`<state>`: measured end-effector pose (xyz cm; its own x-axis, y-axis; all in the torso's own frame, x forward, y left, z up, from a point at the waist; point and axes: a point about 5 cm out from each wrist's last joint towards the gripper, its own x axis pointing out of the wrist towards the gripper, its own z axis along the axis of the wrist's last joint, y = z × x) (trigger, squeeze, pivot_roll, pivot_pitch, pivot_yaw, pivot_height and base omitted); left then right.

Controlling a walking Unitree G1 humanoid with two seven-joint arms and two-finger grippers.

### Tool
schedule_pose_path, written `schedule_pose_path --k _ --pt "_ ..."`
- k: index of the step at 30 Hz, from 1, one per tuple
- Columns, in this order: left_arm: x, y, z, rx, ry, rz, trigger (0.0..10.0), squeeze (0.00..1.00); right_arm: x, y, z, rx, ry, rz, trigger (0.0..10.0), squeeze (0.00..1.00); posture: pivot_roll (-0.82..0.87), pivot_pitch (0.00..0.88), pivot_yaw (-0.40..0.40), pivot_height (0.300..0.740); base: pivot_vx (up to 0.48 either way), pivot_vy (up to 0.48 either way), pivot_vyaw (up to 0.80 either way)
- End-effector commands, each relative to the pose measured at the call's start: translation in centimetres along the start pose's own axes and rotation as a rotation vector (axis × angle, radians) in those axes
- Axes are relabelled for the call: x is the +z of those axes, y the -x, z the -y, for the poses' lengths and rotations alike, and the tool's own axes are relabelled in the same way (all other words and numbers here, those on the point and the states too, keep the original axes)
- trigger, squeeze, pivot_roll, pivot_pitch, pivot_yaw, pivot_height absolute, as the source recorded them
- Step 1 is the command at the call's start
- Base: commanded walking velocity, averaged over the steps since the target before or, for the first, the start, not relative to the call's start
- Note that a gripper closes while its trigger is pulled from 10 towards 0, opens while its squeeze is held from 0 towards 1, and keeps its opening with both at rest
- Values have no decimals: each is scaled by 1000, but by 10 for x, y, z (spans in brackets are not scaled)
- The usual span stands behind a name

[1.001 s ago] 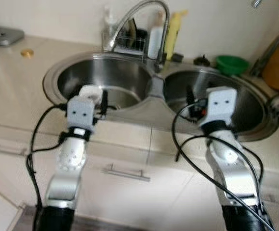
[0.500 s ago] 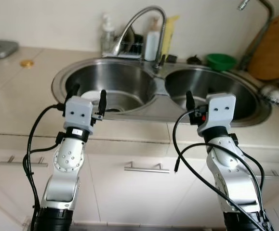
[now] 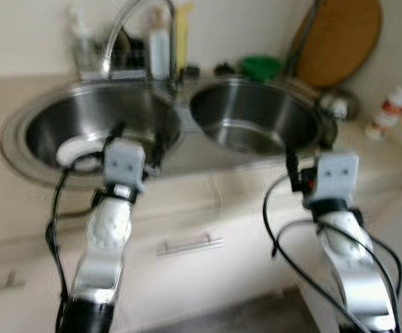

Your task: Kitchen organization

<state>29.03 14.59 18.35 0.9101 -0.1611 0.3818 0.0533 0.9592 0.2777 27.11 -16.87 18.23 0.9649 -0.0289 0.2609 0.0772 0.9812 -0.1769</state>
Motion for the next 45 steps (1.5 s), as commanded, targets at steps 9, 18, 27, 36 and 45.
schedule_pose_path --k 9,18,27,36,45 --pt "9 -3 -1 0 -33 56 10000 0 13 -3 -2 -14 -26 73 10000 0 52 0 -82 740 0 0 -800" --pt "10 -4 2 -21 -41 74 10000 0 13 -3 -1 -25 -30 77 10000 0 51 0 -78 740 0 0 -800" --pt "3 4 9 -68 -36 41 10000 0 7 1 3 -52 16 62 10000 0 44 0 -68 740 0 0 -800" --pt "1 2 11 -81 -35 32 10000 0 3 0 7 -92 60 49 10000 0 44 0 -66 740 0 0 -800" --pt "-3 5 13 -91 -35 13 10000 0 0 -1 9 -111 71 35 10000 0 43 0 -68 740 0 0 -800"
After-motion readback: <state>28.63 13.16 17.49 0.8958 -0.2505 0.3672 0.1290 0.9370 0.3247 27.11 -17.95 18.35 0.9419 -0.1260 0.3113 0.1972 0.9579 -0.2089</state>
